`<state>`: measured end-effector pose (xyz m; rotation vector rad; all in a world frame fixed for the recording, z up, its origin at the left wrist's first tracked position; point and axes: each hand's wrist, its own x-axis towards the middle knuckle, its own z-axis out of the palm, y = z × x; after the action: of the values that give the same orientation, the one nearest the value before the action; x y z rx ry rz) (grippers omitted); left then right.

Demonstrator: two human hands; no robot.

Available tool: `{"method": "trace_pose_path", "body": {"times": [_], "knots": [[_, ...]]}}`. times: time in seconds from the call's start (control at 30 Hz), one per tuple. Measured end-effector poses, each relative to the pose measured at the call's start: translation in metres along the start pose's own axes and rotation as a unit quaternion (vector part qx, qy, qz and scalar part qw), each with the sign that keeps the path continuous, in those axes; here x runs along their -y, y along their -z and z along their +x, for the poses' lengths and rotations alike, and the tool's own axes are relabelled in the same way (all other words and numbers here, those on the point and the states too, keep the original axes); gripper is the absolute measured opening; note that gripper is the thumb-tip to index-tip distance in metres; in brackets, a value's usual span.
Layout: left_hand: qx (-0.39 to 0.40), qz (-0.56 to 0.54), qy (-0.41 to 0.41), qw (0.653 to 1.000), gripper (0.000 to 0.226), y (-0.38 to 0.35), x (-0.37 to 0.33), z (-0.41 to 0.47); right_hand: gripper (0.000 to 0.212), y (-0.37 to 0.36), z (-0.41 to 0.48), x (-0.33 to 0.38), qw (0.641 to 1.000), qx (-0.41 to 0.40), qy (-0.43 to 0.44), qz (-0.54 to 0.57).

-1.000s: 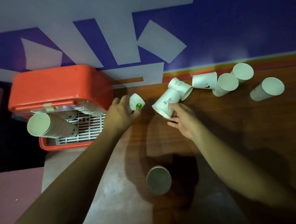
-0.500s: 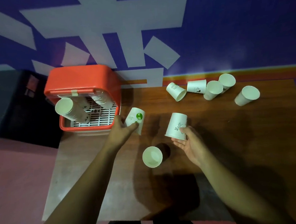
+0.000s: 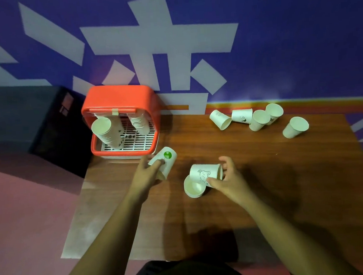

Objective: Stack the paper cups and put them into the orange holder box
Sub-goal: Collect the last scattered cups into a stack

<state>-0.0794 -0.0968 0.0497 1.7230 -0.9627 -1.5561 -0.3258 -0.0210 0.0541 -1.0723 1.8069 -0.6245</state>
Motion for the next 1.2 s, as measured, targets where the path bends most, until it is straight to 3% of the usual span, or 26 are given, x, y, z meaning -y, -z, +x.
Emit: {"method": "trace_pose_path", "body": {"times": [0.1,0.23,0.37,0.47,0.53,0.6,0.7,0.83,1.0,1.07,1.2], "knots": [[0.023,-0.005,-0.005,1.0,0.036,0.006,0.002,-0.003,0.076,-0.009,-0.005,0.002,0.992,-0.027,0.069,-0.102],[0.055,-0.003,-0.025,0.998,0.048,0.014,0.004,-0.005,0.071,-0.024,0.0,0.003,0.953,-0.043,0.185,-0.235],[0.05,0.005,-0.049,0.998,0.073,0.026,0.01,-0.001,0.08,-0.048,0.009,-0.001,0.929,-0.007,0.216,-0.3],[0.058,0.036,-0.067,0.995,0.064,0.031,0.016,0.0,0.092,-0.063,0.011,-0.009,0.919,0.017,0.2,-0.34],[0.074,0.079,-0.093,0.99,0.054,0.029,0.018,0.0,0.101,-0.067,0.009,-0.016,0.936,0.027,0.161,-0.311],[0.097,0.142,-0.135,0.976,0.066,0.025,0.02,0.0,0.101,-0.064,0.005,-0.018,0.968,0.012,0.111,-0.224],[0.137,0.234,-0.202,0.941,0.084,0.013,0.024,0.0,0.077,-0.053,-0.005,-0.023,0.997,-0.038,0.012,-0.067],[0.179,0.328,-0.313,0.873,0.074,-0.017,0.022,-0.005,0.043,-0.041,-0.02,-0.03,0.992,-0.12,-0.033,0.031],[0.216,0.45,-0.359,0.789,0.08,-0.041,0.037,0.008,0.034,-0.049,-0.028,-0.025,0.985,-0.138,-0.051,0.089],[0.236,0.468,-0.337,0.782,0.084,-0.046,0.046,0.012,0.034,-0.058,-0.025,-0.024,0.984,-0.131,-0.057,0.104],[0.304,0.42,-0.27,0.812,0.085,-0.048,0.059,0.01,0.034,-0.07,-0.015,-0.026,0.988,-0.114,-0.06,0.087]]}}
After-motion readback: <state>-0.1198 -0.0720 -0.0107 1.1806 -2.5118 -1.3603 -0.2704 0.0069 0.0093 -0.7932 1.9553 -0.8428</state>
